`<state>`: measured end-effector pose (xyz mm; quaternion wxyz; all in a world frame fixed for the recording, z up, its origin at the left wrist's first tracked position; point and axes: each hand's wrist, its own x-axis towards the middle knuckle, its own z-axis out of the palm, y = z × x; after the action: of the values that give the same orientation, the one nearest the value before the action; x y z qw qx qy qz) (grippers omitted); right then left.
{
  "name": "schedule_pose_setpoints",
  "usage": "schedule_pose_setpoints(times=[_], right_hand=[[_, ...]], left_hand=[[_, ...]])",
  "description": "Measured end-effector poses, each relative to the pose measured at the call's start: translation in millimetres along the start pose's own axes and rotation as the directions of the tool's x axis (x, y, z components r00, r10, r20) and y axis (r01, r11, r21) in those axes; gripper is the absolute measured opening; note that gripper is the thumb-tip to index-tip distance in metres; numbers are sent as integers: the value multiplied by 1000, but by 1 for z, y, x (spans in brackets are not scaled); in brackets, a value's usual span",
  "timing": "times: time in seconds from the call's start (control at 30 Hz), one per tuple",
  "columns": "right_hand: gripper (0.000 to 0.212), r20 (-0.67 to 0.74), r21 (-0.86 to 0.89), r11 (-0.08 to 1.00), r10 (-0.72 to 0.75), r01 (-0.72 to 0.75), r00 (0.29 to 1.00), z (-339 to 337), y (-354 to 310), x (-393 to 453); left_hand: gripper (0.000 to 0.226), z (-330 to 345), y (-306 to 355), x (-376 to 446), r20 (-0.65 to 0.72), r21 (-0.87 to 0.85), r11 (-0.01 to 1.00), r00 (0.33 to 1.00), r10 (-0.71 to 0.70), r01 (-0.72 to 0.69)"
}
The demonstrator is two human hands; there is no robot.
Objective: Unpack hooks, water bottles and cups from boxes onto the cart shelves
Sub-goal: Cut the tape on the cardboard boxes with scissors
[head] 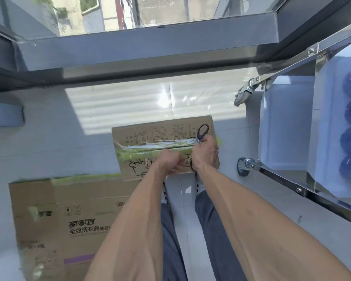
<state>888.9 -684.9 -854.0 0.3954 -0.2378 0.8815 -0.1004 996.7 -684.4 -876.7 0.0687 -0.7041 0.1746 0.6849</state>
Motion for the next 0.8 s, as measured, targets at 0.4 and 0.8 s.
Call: schedule_pose_setpoints(times=[0.4, 0.8], right_hand=[[69, -72, -395, 907, -189, 146, 979, 35, 4, -21], [40, 242, -582, 642, -450, 500, 860, 56, 24, -47]], left_hand=[[21, -45, -59, 2, -90, -211, 971, 991, 97, -114], [35, -64, -60, 8, -47, -386, 911, 990, 133, -141]])
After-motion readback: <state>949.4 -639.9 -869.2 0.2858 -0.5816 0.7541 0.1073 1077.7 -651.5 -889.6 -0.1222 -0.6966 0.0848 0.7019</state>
